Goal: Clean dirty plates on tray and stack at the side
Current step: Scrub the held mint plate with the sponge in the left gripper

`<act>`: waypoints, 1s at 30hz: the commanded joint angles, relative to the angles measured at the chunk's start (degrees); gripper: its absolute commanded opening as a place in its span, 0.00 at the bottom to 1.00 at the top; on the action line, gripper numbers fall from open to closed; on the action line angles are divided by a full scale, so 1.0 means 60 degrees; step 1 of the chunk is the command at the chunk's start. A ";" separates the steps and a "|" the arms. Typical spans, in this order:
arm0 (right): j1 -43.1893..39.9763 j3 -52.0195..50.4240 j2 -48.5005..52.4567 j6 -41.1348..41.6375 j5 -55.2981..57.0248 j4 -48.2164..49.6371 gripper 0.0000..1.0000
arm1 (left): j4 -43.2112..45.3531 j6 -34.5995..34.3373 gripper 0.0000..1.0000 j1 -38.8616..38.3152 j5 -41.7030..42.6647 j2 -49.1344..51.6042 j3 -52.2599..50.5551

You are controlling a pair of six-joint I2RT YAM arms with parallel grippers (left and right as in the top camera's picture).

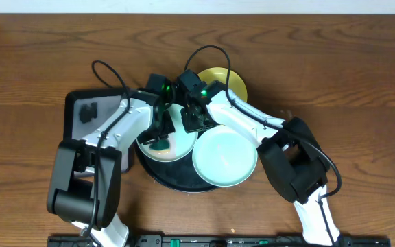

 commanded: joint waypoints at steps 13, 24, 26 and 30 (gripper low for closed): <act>0.0084 -0.0022 0.0477 -0.0146 0.0127 -0.0117 0.03 | 0.0029 -0.2379 0.07 0.0047 -0.2758 0.0233 -0.0135; 0.0084 -0.0022 0.0477 -0.0146 0.0051 -0.0109 0.03 | 0.0750 0.2277 0.07 0.0018 0.1825 0.0229 -0.0113; 0.0084 -0.0022 0.0481 -0.0146 -0.0007 -0.0109 0.03 | 0.0823 0.2801 0.07 0.0076 0.2641 0.0208 -0.0004; 0.0084 -0.0022 0.0481 -0.0146 -0.0018 -0.0127 0.03 | 0.0809 0.2681 0.07 0.0521 0.2659 -0.0076 0.0474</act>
